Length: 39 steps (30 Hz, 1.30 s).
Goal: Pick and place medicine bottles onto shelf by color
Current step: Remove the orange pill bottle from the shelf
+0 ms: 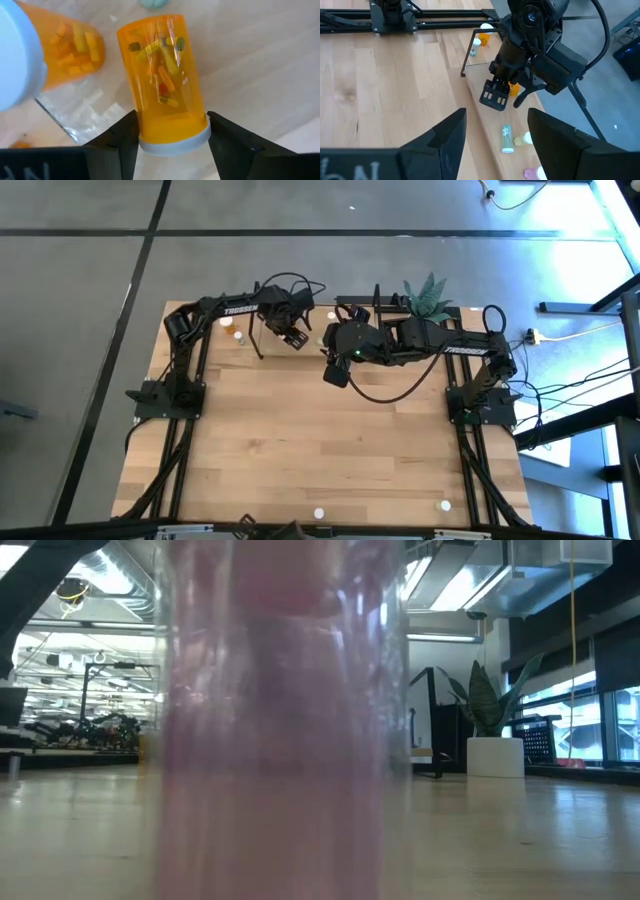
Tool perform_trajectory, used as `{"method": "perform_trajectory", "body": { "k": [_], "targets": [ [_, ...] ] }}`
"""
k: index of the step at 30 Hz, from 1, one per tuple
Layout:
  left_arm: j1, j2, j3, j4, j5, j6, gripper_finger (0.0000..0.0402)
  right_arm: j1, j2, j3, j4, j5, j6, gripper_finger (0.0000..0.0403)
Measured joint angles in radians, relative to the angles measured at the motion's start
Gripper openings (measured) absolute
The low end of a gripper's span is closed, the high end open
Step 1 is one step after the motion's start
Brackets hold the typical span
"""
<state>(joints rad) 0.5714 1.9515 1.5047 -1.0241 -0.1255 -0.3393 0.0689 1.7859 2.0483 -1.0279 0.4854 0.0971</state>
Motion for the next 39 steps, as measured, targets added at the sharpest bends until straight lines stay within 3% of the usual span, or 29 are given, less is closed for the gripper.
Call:
{"method": "perform_trajectory", "body": {
  "k": [7,22,28,39],
  "targets": [
    [-0.016,-0.036,0.020,-0.120,0.040,-0.018,0.0186,0.000,0.000,0.000,0.000,0.000,0.000,0.0213],
    [-0.051,-0.047,0.311,-0.545,0.022,0.014,0.0187,0.000,0.000,0.000,0.000,0.000,0.003,0.0213],
    [-0.066,-0.047,0.329,-0.547,0.098,0.111,0.0187,0.000,0.000,0.000,0.000,0.000,0.003,0.0213],
    [-0.233,-0.047,0.327,-0.547,0.165,0.037,0.0188,0.000,0.000,0.000,0.000,0.000,0.002,0.0213]
  ]
}}
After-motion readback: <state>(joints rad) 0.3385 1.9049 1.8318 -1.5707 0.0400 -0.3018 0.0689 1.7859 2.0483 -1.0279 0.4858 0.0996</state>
